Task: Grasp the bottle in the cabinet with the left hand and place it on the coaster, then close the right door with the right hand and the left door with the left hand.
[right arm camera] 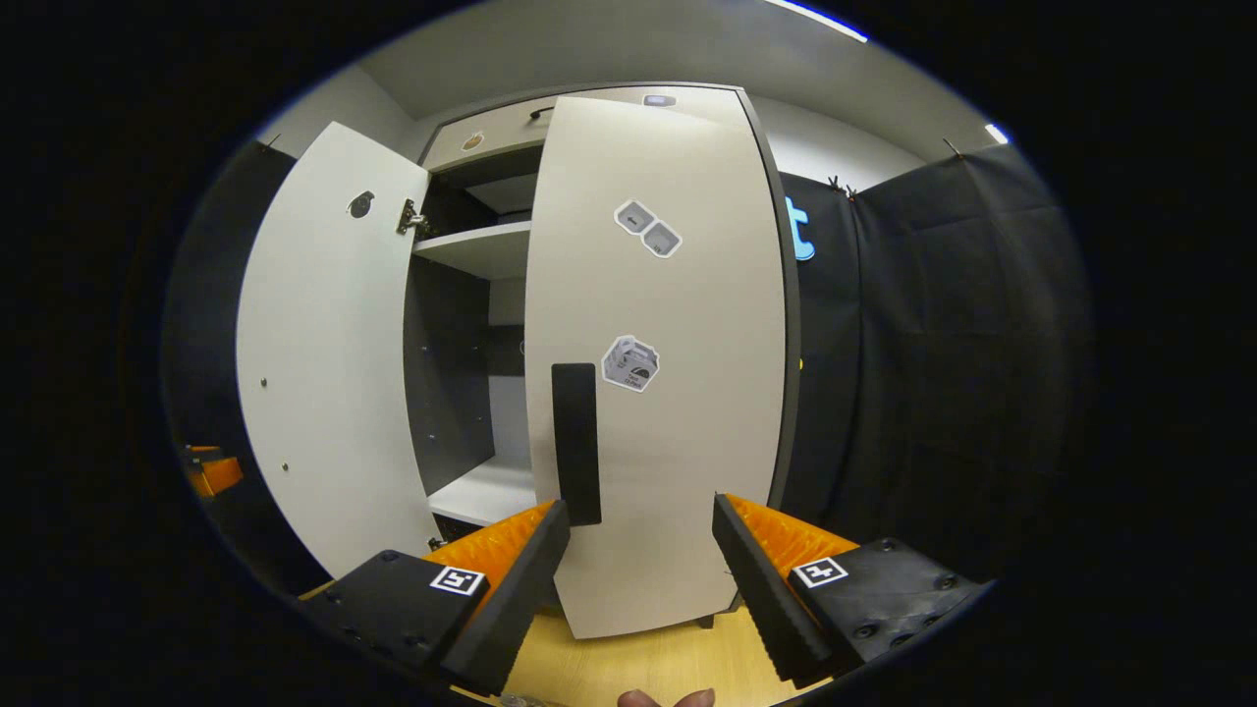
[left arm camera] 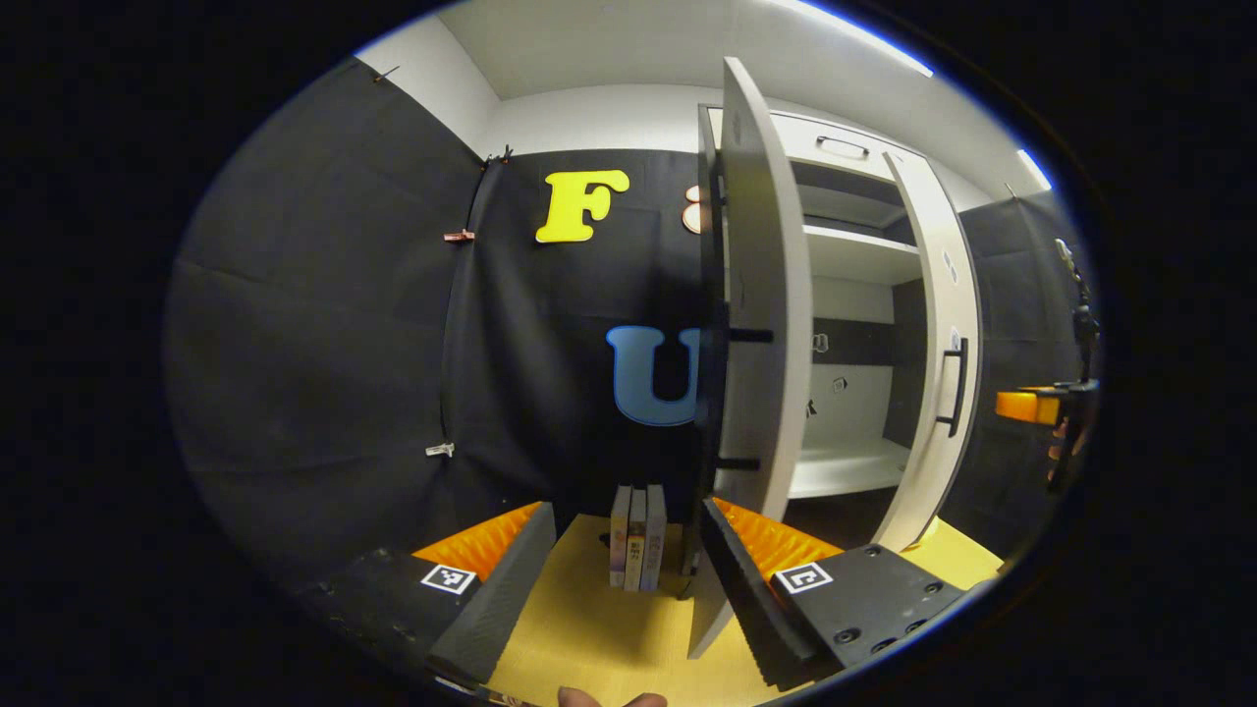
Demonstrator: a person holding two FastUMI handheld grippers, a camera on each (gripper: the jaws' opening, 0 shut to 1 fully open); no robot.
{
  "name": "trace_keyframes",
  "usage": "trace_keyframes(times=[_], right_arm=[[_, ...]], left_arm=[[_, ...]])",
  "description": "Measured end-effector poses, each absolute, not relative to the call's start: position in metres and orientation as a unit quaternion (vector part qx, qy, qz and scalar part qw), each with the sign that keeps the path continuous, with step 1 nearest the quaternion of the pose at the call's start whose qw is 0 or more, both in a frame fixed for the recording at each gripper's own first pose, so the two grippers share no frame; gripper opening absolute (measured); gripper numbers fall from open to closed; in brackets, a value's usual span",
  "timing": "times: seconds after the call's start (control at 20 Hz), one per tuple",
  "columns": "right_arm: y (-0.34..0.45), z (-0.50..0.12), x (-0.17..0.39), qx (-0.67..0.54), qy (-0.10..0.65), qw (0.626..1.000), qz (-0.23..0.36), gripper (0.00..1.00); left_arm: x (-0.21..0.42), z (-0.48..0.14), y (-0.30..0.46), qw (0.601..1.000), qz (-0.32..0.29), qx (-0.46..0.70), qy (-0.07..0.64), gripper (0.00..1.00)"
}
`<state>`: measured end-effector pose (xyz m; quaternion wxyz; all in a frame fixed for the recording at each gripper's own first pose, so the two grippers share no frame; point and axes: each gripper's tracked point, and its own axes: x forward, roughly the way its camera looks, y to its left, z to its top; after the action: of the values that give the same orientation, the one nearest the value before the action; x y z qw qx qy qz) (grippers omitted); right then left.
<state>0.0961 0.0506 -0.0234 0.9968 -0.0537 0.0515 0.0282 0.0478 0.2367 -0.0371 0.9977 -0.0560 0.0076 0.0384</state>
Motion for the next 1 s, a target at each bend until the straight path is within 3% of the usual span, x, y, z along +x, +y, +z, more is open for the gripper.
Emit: trace_keyframes(times=[0.15,0.35,1.0], right_arm=[[0.048,-0.024,0.081,-0.056,0.055,0.997,0.029,0.96],[0.046,-0.028,0.065,-0.038,0.063,0.997,0.028,0.96],[0.016,-0.028,0.037,-0.024,0.069,0.997,0.027,0.96]], left_arm=[[0.075,-0.023,0.249,0.997,0.049,-0.053,-0.002,0.98],[0.094,-0.011,0.242,0.998,0.049,-0.039,-0.015,0.92],[0.091,-0.01,0.196,0.998,0.049,-0.043,-0.003,0.9]])
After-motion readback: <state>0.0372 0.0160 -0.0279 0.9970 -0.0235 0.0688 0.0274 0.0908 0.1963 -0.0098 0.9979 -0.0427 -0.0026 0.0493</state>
